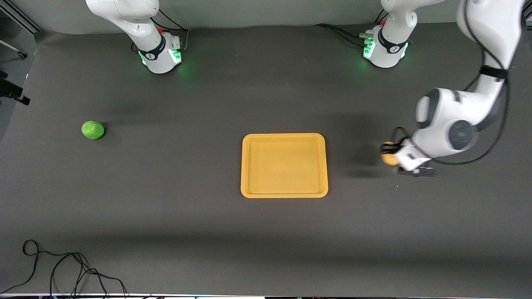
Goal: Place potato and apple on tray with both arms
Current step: 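Carry the potato with the left gripper over the yellow tray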
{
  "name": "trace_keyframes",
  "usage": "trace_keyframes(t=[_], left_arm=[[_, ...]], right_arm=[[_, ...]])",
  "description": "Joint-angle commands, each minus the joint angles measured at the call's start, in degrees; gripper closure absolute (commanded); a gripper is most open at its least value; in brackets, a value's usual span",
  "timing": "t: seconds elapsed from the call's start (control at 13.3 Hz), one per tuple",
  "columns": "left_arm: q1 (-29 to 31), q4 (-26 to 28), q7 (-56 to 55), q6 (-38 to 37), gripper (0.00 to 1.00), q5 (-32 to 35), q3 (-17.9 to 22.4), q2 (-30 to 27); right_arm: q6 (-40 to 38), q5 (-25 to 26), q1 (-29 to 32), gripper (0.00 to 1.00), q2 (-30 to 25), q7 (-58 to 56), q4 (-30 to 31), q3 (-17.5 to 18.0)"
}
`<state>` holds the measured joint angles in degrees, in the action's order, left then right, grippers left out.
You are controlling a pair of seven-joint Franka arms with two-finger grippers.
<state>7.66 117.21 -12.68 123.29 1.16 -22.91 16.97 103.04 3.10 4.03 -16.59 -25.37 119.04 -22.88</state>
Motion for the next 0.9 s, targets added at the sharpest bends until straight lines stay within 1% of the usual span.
trace_keyframes(t=[0.0, 0.15, 0.22, 0.3, 0.45, 0.53, 0.67, 0.75, 0.82], left_arm=[[-10.1, -3.4, -10.8, 2.4, 1.00, -0.5, 0.3, 2.8], [-16.6, -7.1, -21.5, 6.9, 1.00, -0.1, 0.3, 7.6], [-18.8, -9.1, -23.7, 7.7, 1.00, 0.4, 0.3, 10.5], [-20.0, -9.9, -23.6, 7.8, 1.00, 0.8, 0.6, 12.0], [-20.1, -10.2, -23.4, 7.8, 1.00, 3.7, 0.6, 14.2], [-20.0, -10.9, -23.4, 7.8, 1.00, 5.3, 0.8, 15.5], [-19.6, -12.9, -23.4, 7.8, 0.98, 5.6, 0.8, 16.7], [-19.6, -13.8, -23.4, 7.8, 0.94, 5.6, 0.8, 17.2], [-19.6, -14.6, -23.4, 7.8, 0.88, 5.6, 0.8, 18.2]], right_arm=[[5.3, 2.0, -0.9, 0.00, -4.9, -0.4, 7.9, -1.7], [10.5, 2.0, -1.0, 0.00, -3.2, -2.0, 10.8, -3.4], [13.7, 2.0, -1.0, 0.00, -2.5, -2.7, 13.0, -4.5], [16.4, 2.0, -1.0, 0.00, -1.8, -3.4, 15.1, -5.0], [24.0, 1.8, -1.1, 0.00, 1.3, -5.1, 19.3, -8.2], [27.9, 1.3, -1.1, 0.00, 3.6, -7.0, 21.0, -8.8], [34.0, -0.4, -1.1, 0.00, 9.0, -8.5, 22.7, -9.1], [35.6, -1.8, -1.1, 0.00, 11.1, -8.8, 23.2, -9.1], [37.8, -2.6, -1.1, 0.00, 12.4, -9.7, 24.1, -9.1]])
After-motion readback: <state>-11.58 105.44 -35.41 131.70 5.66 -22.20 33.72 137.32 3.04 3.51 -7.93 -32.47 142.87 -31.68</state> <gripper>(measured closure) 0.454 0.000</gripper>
